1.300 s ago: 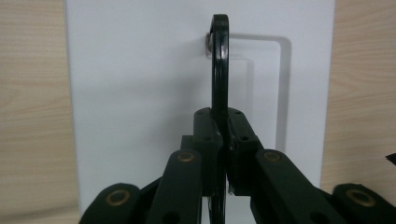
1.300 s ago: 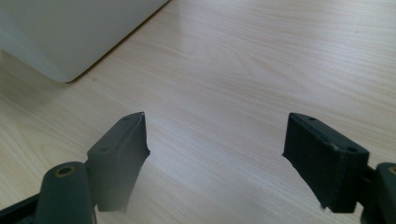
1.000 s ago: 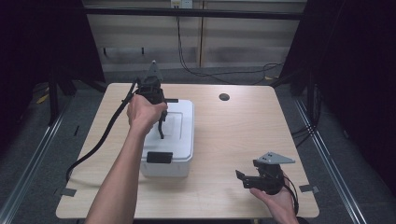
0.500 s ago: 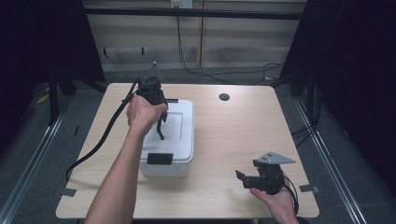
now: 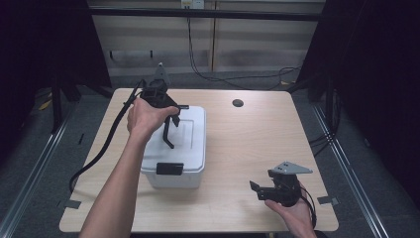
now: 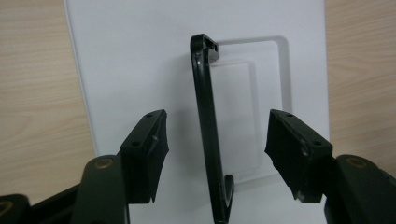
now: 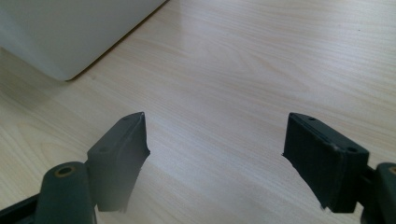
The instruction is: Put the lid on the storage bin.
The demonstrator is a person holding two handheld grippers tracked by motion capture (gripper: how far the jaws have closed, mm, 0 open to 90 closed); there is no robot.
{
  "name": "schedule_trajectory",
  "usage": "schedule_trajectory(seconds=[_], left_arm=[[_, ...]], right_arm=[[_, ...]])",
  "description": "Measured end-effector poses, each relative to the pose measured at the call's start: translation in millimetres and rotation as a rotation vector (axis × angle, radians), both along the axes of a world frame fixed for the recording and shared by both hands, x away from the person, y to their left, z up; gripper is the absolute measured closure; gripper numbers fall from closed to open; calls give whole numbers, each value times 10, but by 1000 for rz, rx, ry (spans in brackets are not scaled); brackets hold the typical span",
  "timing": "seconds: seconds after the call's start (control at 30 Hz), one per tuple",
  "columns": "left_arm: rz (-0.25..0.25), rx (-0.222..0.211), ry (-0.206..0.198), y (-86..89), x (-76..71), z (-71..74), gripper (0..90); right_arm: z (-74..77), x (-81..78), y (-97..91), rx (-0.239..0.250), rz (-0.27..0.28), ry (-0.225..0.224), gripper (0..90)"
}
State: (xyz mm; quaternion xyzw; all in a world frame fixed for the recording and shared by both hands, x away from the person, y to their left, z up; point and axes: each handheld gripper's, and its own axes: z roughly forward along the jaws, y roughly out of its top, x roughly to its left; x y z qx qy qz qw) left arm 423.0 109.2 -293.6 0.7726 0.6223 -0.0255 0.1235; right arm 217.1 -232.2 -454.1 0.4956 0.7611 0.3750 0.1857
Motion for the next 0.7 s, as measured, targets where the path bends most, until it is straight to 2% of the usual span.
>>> schedule_trajectory(seconds=[0.07, 0.17, 0.3, 0.37, 0.43, 0.5, 0.53, 0.57, 0.6, 0.7], left_arm=[[2, 6, -11, 16, -1, 12, 342], [-7, -6, -22, 69, 2, 55, 298], [-12, -57, -47, 122, -8, 120, 240], [-31, -93, -42, 149, -10, 144, 229], [-34, -88, -52, 156, -16, 154, 218], [-32, -103, -64, 189, -19, 167, 177], [-54, -112, -62, 206, -24, 169, 162], [-77, -138, -61, 233, -22, 163, 169], [-92, -185, -54, 316, -18, 153, 177], [-109, -166, -79, 437, -33, 142, 167]], right_arm=[[-1, 2, 0, -1, 1, -2, 211], [-2, 3, 0, -3, 0, -1, 211], [-2, 4, 2, -3, 0, 0, 210], [-3, 6, 2, -2, -1, 1, 210], [-3, 5, 3, -3, -1, 1, 211], [-1, 3, 2, -3, 0, 0, 210], [-1, 3, 1, -4, -1, 0, 211], [-1, 1, 1, -3, -2, 1, 210], [0, 1, 1, -3, -2, 2, 210], [-3, 5, 0, -3, -1, 2, 211]])
